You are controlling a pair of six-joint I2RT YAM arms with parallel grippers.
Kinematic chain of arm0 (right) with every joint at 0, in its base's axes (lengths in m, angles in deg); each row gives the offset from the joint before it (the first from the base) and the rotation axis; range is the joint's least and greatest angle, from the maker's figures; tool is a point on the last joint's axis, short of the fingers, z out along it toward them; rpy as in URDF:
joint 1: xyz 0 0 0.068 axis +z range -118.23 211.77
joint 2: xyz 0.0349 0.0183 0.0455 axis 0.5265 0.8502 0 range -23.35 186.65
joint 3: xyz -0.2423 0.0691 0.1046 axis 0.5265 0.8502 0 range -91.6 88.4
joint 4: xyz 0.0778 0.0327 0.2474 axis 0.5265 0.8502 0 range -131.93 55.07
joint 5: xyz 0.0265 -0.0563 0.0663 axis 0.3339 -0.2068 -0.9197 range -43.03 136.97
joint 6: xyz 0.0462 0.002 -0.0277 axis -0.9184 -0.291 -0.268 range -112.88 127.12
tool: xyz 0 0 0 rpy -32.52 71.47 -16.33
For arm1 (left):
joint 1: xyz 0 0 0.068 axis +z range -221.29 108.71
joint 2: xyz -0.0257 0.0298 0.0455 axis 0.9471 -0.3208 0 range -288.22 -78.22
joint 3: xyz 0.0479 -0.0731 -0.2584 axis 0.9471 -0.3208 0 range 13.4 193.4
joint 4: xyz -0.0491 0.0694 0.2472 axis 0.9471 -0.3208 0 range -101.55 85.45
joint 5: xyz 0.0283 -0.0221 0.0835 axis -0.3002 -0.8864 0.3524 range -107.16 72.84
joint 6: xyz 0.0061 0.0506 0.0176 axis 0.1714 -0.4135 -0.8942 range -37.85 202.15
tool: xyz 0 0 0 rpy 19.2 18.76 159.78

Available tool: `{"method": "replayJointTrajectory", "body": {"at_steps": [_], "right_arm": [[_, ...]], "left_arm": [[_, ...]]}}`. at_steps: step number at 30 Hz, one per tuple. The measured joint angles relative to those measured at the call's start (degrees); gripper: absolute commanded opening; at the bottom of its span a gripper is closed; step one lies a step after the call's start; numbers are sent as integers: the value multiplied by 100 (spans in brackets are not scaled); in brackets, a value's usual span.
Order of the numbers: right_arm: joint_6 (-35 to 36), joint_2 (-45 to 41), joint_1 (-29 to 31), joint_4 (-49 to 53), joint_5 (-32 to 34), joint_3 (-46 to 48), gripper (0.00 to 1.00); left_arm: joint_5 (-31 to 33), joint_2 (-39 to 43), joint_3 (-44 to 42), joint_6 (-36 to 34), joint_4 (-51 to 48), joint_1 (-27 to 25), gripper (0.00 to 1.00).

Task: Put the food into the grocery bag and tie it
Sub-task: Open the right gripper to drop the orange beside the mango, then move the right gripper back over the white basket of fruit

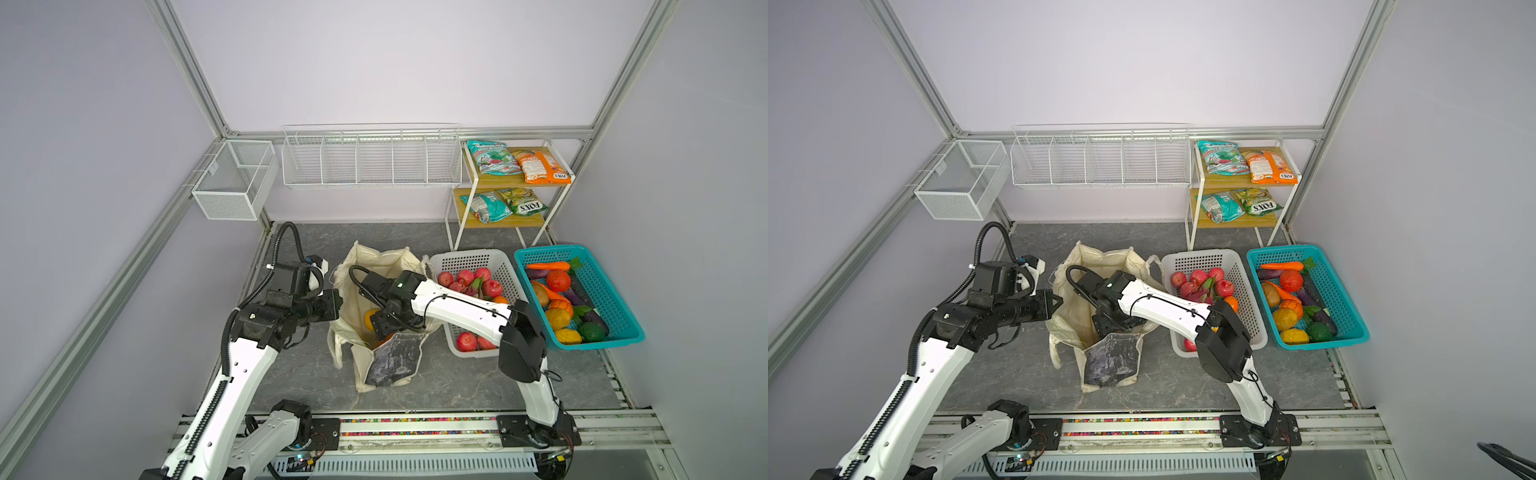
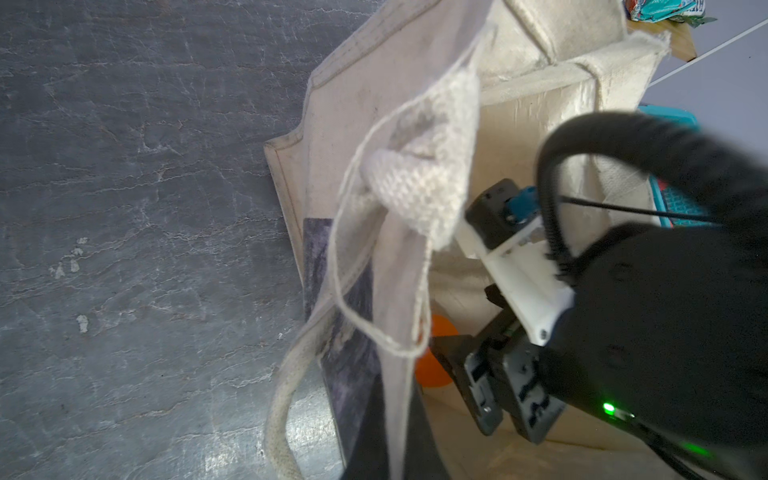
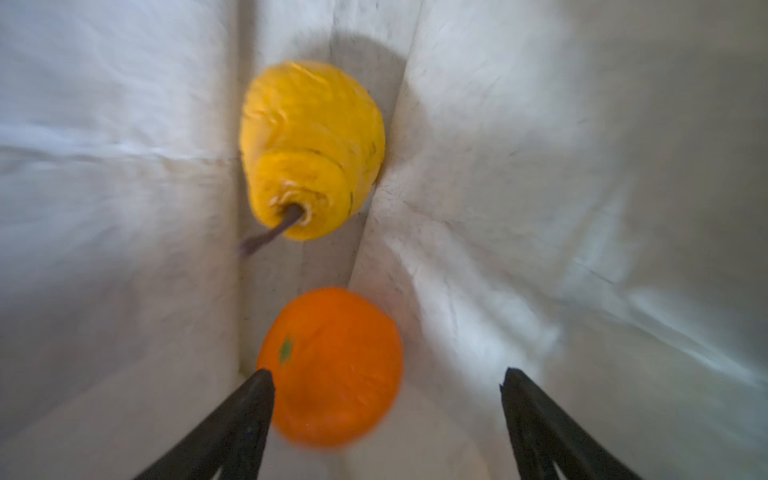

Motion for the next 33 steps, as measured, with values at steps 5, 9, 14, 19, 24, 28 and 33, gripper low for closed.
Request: {"method": "replayJointTrajectory", "body": {"at_steps": [5,9,14,19,24,28,33], "right_arm": [[-2,-702,129,105,310,-389,88],[-28,-1388,208,105,612,-518,88],[-157,-2444,243,26,1067,-254,88],[-431,-3657,247,-13,1580,625,88],[-776,-4527,175,133,1961,1506,88],[-1029,-5016,-59,201,2048,2337,88],[-1185,-5453,-581,118,1923,3353,88]], "left_arm": [[22,15,-33,46,-7,0,0],[66,35,-76,63,-20,0,0],[72,146,-114,61,-118,0,0],[87,258,-116,61,-256,0,0],[90,262,-116,61,-350,0,0],[92,295,-127,63,-363,0,0],[90,269,-127,61,-367,0,0]]}}
